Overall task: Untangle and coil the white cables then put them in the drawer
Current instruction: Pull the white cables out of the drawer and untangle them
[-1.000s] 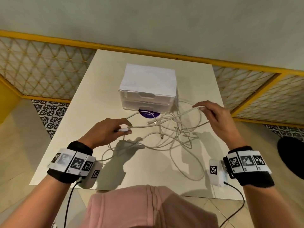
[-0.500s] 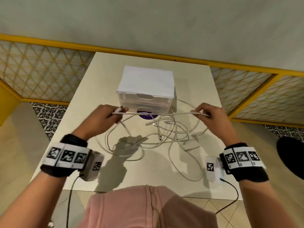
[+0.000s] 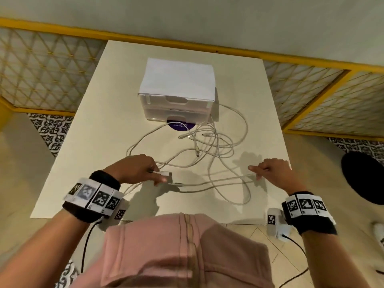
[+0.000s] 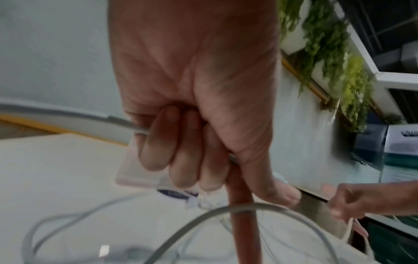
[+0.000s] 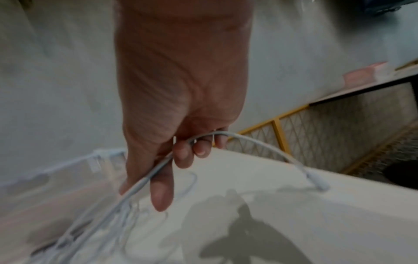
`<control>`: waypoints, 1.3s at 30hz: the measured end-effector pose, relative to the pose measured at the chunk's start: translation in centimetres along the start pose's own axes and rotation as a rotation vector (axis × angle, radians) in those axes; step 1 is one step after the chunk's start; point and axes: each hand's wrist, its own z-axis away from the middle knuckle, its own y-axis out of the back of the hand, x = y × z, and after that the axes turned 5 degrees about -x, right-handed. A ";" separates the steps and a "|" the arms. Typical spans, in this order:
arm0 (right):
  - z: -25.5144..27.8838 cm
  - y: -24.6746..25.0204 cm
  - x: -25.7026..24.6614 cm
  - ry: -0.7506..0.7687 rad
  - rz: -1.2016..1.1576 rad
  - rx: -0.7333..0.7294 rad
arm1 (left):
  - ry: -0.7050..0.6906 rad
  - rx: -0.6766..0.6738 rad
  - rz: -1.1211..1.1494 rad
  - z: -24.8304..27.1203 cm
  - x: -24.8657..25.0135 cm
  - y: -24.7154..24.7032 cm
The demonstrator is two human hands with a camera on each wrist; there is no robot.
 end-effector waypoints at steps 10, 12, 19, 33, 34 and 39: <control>-1.4 -4.3 0.4 -0.082 0.072 -0.099 | -0.089 0.144 0.179 -1.1 0.6 -1.6; -2.8 -3.9 -0.9 -0.017 0.019 -0.016 | -0.091 0.200 0.263 -1.2 0.8 -1.3; -7.3 -4.3 -6.5 0.098 -0.304 0.238 | -0.127 0.297 0.383 -1.0 1.6 -0.7; -3.7 4.0 -17.5 0.328 -0.705 0.061 | -0.186 0.481 0.836 -2.6 3.2 3.6; -3.3 4.2 -18.1 0.336 -0.685 0.065 | -0.211 0.481 0.877 -2.7 3.5 4.0; -2.7 5.0 -19.5 0.313 -0.389 0.192 | -0.294 0.480 0.963 -2.9 4.2 5.0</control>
